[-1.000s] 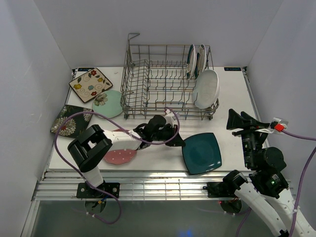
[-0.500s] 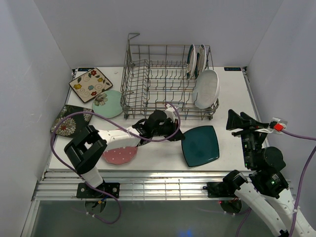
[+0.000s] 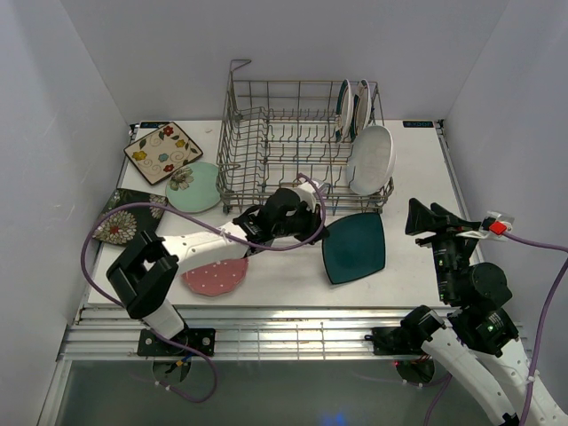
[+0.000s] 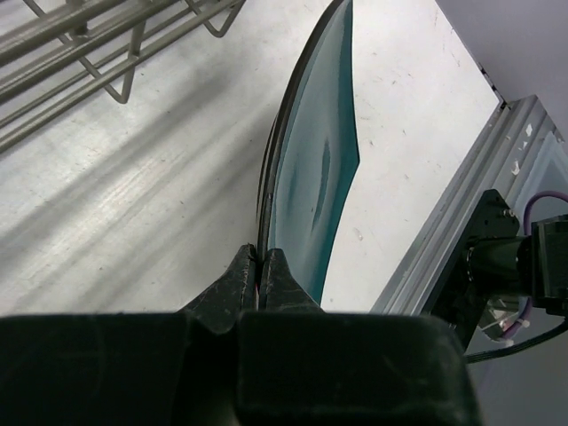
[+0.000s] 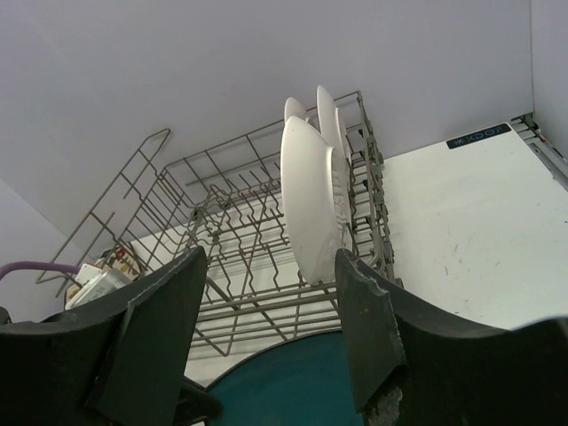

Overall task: Load the plates into the dish rack
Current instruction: Insert the plate into the dish rack.

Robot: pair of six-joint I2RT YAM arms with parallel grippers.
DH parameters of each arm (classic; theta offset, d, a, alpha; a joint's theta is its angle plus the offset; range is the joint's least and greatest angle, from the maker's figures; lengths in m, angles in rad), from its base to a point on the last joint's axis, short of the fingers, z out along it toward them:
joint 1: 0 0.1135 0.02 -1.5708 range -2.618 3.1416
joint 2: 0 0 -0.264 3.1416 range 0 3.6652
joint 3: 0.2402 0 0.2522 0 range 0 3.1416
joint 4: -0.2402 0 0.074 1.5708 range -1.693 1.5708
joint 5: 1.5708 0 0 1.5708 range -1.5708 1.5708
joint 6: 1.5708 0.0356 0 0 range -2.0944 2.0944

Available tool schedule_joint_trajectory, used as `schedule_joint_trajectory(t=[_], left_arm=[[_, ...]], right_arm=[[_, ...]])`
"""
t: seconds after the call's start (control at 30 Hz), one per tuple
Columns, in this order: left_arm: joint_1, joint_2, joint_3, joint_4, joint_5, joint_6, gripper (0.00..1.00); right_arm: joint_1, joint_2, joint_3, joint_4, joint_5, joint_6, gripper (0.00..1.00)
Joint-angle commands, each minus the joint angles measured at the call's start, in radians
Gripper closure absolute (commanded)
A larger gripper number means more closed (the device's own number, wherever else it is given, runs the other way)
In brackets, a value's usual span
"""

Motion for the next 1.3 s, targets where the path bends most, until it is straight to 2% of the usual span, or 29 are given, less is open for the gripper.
schedule_joint_trajectory(t=[0.0, 0.37, 0.6, 0.73, 0.87, 1.07, 1.27], left_arm=[[0.004, -0.128, 0.055, 0.088, -0.012, 0.038, 1.0], [0.004, -0.25, 0.029, 0.018, -0.147, 0.269, 1.0], [0.004, -0.339, -0.114, 0.104, -0.25, 0.355, 1.0], [0.004, -0.407, -0.14, 0.13, -0.285, 0.383, 1.0], [0.003, -0.471, -0.144, 0.123, -0.236, 0.403, 1.0], [0.004, -0.502, -0.106, 0.011, -0.17, 0.42, 1.0], [0.003, -0.551, -0.054, -0.096, -0.107, 0.438, 1.0]], right_arm=[[0.003, -0.003, 0.008, 0.026, 0.007, 0.012, 0.34], [0.003, 0.027, 0.014, 0.013, 0.0, 0.018, 0.34], [0.003, 0.034, 0.003, 0.025, -0.009, 0.024, 0.34], [0.003, 0.057, 0.009, 0.022, -0.012, 0.024, 0.34], [0.003, 0.077, 0.017, 0.016, -0.012, 0.024, 0.34], [0.003, 0.157, 0.04, -0.018, -0.048, 0.003, 0.34], [0.003, 0.29, 0.06, -0.009, -0.166, -0.031, 0.33]])
